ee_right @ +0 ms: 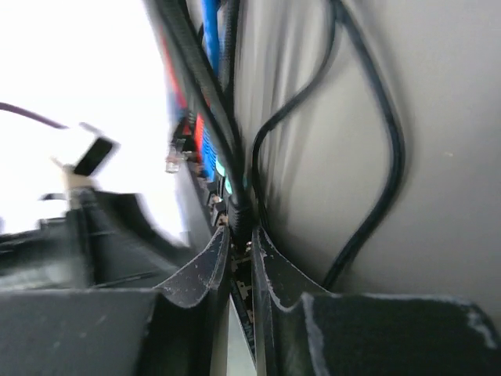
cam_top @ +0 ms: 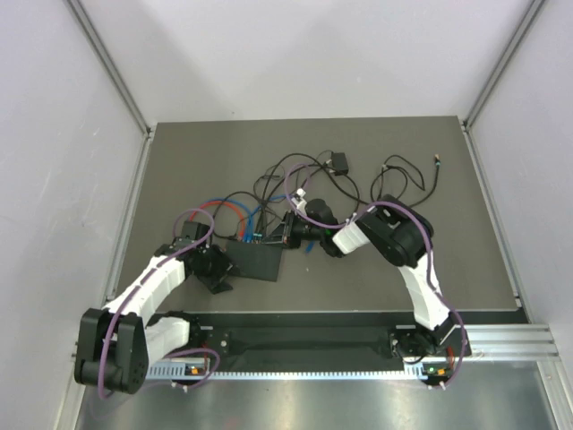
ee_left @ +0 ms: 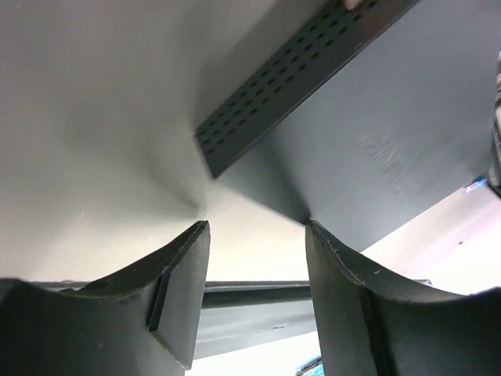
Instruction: Pull the plug from the switch port
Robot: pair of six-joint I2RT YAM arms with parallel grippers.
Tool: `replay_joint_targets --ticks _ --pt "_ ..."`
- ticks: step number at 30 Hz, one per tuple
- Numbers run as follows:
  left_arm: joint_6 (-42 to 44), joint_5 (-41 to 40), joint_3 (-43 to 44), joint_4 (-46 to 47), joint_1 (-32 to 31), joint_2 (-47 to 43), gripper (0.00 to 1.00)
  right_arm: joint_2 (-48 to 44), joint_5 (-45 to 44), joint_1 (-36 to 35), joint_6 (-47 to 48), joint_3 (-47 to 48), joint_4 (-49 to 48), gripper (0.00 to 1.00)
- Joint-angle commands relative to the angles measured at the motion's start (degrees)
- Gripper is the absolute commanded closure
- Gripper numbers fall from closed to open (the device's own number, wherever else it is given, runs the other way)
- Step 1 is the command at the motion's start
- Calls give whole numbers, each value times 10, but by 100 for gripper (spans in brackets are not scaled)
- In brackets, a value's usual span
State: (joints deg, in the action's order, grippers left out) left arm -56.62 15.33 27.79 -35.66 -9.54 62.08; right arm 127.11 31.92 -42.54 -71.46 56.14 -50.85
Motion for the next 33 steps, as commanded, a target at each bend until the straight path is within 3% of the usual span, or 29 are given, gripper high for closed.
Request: replay_joint_targets --ticks 1,2,6,9,12,15,20,25,28,33 --pt "14 -14 6 -32 -1 -16 43 -102 -134 -24 261 40 182 100" --pt "15 -14 7 -33 -1 -18 43 -117 -169 -32 302 51 270 100" --pt "15 -14 5 -36 -1 -22 43 -157 -257 -54 411 76 326 100" --pt "14 -12 4 -31 -1 -23 43 -158 -233 -58 433 89 329 100" --pt "13 -9 6 -31 -1 -20 43 -148 -153 -43 366 81 272 100" --pt "20 9 10 -14 -1 -33 48 -115 -62 -25 219 43 155 100" --pt "16 40 17 26 -1 -99 46 -57 -6 -20 17 -1 -76 100" --pt "16 43 46 5 -2 -96 42 -12 -21 -18 -131 -36 -225 100" --pt "18 33 62 0 -5 -72 35 -18 -24 -18 -107 -22 -204 100" --pt "40 -1 114 11 -28 -21 36 -45 -20 -18 5 6 -71 100"
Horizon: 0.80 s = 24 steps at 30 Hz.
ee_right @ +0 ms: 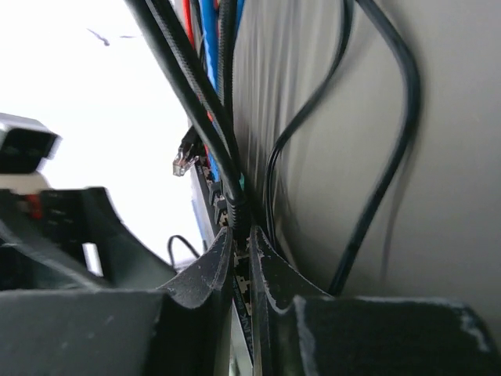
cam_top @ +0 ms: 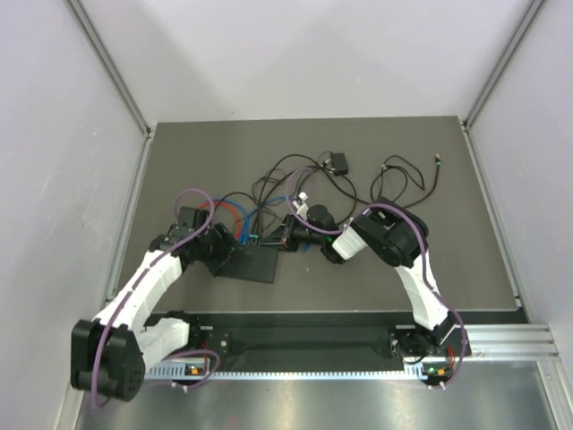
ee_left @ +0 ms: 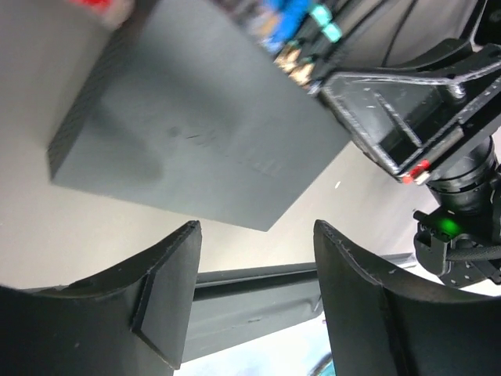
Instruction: Pull the plug from the switch port
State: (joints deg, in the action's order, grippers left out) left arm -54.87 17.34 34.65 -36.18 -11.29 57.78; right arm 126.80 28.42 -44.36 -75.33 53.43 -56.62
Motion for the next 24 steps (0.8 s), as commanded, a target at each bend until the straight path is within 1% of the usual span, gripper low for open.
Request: replay_joint_targets --ticks 1,3,4,6,7,9,11,13,14,15,17,20,24 --pt "32 -21 63 17 -12 47 36 -43 21 1 53 33 -9 100" --pt "35 -17 74 19 -18 70 37 -45 29 2 83 40 13 100" --pt "29 -18 72 20 -21 84 38 -44 36 2 93 44 45 100" --pt "23 -20 65 19 -23 92 41 -43 48 6 114 54 71 100" --pt "20 -21 59 14 -23 99 42 -41 51 7 122 59 108 96" --pt "17 -28 53 9 -23 104 42 -38 70 9 148 79 147 92" --pt "19 -28 47 15 -23 114 43 -37 74 13 152 80 158 85" --pt "20 -30 50 2 -24 135 46 -33 85 17 161 84 164 79" --pt "20 -29 50 -3 -24 142 48 -30 88 19 165 97 189 76" --pt "21 -33 48 -9 -24 150 49 -26 95 20 168 100 192 72" --pt "20 -38 42 -20 -25 153 50 -15 102 21 164 107 190 70" --pt "16 -39 32 -23 -25 152 50 -7 108 21 164 114 204 64" --pt "14 -35 28 -20 -25 165 50 -2 110 21 187 123 236 62"
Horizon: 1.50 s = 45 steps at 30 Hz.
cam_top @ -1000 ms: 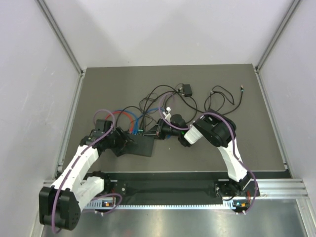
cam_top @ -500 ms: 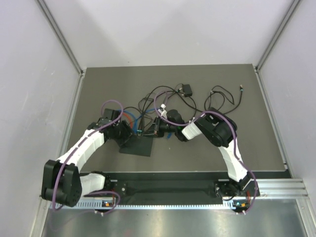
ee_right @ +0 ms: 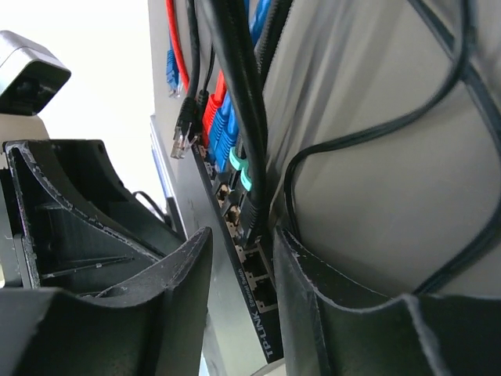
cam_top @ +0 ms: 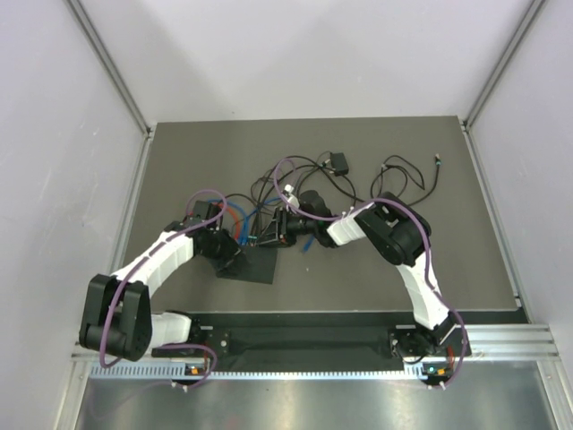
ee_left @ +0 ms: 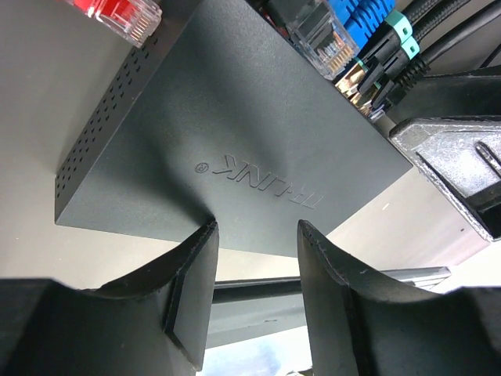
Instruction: Pull the plug from the switch port
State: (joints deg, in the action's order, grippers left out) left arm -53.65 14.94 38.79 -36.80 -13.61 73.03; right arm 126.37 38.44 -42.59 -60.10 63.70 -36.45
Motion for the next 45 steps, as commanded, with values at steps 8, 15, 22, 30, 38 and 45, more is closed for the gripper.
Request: replay_joint_targets --ticks 8,15,22,30,38,45 --pt "-5 -8 -29 -12 -2 4 50 31 7 1 26 45 39 70" --pt "0 -8 -21 -15 -2 14 50 38 11 -4 26 43 25 73" --pt "-1 -9 -24 -15 -2 11 50 34 23 -3 31 3 1 73" --pt "-1 -5 -22 -13 -2 19 50 41 14 -7 52 31 31 81" --pt "-7 -8 -36 -23 -2 22 50 48 -22 -8 3 42 7 100" --pt "-3 -21 -40 -50 -2 49 50 39 -87 -4 -165 -24 -180 100"
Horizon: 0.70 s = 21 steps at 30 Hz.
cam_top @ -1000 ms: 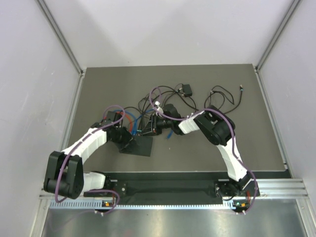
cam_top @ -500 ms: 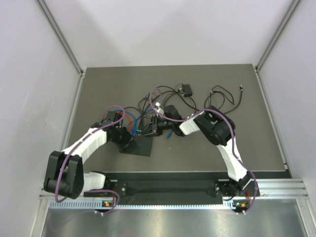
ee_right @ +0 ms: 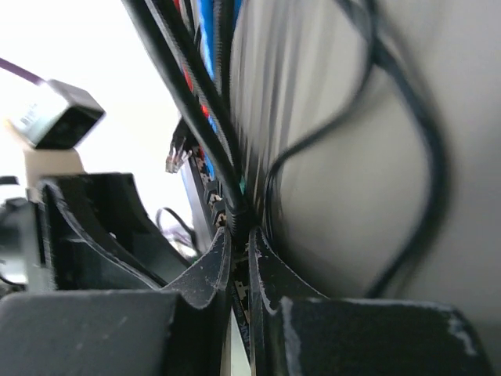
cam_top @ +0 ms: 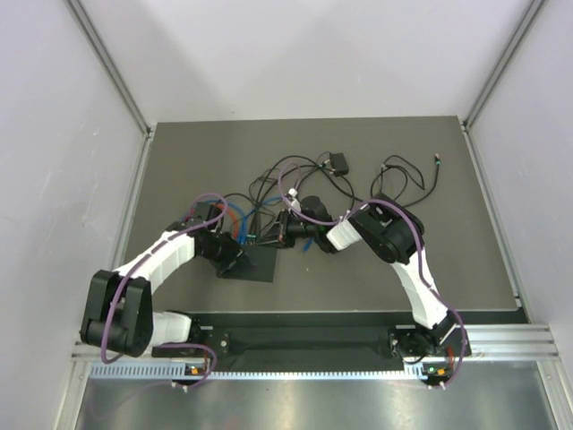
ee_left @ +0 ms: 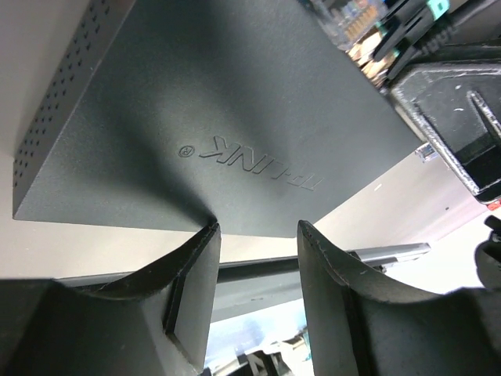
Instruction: Pull the plug from the switch port
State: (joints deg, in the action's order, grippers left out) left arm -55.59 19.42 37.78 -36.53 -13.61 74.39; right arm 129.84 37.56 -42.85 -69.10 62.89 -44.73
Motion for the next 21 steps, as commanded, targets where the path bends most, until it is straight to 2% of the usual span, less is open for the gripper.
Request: replay_joint_targets --ticks 1,4,6,7,8,10,12,16,18,19,20,21 --pt "16 -69 -30 -56 -2 38 50 -1 -86 0 -74 -15 -91 100" --pt "17 -70 -32 -57 -2 39 49 -26 -120 0 -39 -12 -35 100" --pt "19 -70 -36 -57 -2 46 49 -41 -139 0 40 18 17 100" --pt "19 -69 -38 -57 -2 48 49 -43 -143 -3 83 38 113 100" --pt "19 -69 -39 -57 -2 51 49 -48 -147 -5 125 64 133 100" --pt "21 -66 -39 -55 -2 52 49 -53 -147 0 135 61 117 100" --pt "22 -68 -38 -57 -2 52 48 -67 -165 2 177 73 152 100" --pt "23 -63 -45 -51 -2 56 48 -41 -128 15 214 118 146 100" --pt "28 -56 -43 -48 -2 55 48 -13 -74 24 185 123 97 100" --pt "32 -39 -42 -20 -2 37 50 -6 -59 29 128 111 63 100" --pt "36 -28 -39 -10 -4 19 50 3 -40 29 101 102 1 100" --pt "36 -9 -39 5 -5 -2 50 4 -38 30 82 93 -15 100"
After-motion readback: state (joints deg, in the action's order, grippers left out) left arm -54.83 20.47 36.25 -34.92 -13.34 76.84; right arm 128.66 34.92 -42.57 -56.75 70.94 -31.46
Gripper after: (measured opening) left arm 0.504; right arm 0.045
